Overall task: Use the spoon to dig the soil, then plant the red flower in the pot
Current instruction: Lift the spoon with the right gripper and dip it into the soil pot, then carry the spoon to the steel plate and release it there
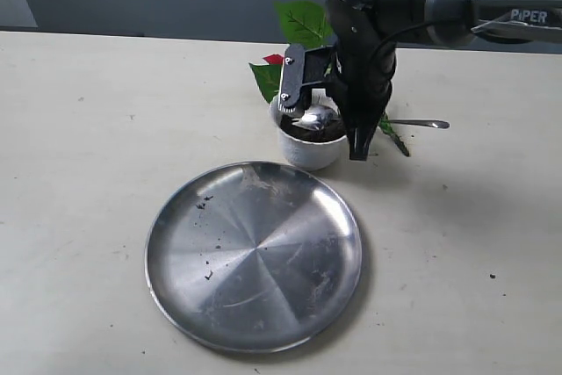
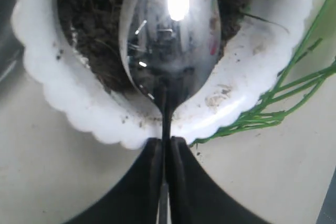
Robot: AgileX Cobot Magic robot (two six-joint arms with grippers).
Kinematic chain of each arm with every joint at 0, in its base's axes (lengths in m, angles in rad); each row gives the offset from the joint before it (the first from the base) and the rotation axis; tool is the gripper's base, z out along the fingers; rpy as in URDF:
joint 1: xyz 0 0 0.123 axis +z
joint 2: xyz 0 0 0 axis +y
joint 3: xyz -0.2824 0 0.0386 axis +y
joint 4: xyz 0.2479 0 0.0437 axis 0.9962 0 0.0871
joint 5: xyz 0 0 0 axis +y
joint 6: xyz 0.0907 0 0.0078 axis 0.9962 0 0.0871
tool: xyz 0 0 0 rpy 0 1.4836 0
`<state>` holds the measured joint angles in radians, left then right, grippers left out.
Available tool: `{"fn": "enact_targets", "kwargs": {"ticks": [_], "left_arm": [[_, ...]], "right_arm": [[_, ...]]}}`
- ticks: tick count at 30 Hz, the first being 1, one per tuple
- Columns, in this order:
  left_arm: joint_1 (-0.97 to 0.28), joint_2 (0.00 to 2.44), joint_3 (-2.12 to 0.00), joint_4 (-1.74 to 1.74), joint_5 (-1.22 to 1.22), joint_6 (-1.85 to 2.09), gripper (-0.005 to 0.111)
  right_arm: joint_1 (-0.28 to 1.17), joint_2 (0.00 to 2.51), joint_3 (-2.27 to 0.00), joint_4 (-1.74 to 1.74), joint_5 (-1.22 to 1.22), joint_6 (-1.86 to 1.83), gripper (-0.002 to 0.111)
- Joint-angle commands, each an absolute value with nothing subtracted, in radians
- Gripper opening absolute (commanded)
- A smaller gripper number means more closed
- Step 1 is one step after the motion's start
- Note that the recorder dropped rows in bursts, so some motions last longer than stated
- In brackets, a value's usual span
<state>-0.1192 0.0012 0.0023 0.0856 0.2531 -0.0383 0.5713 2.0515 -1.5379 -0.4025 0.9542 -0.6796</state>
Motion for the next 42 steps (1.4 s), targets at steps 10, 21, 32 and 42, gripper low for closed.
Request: {"fn": "enact_targets", "kwargs": {"ticks": [10,21,32,42], "left_arm": [[-0.125,0.000,0.000,0.084,0.239,-0.043,0.001],[-0.125,0.000,0.000,0.084,0.239,-0.043,0.001],[-0.125,0.000,0.000,0.084,0.239,-0.043,0.001],[-0.125,0.000,0.000,0.084,0.239,-0.043,0.001]], "right_arm": [[0.570,1.960,-1.544,-0.345,0.938,-0.633,-0.001],[0.570,1.975,-1.544,-0.414,1.027,-0.524,-0.001],[0.570,1.860,-1.542,0.187,1.054,-0.391,-0.001],[0.609,2.020,-1.542,0.314,1.110,-0.504,-0.001]]}}
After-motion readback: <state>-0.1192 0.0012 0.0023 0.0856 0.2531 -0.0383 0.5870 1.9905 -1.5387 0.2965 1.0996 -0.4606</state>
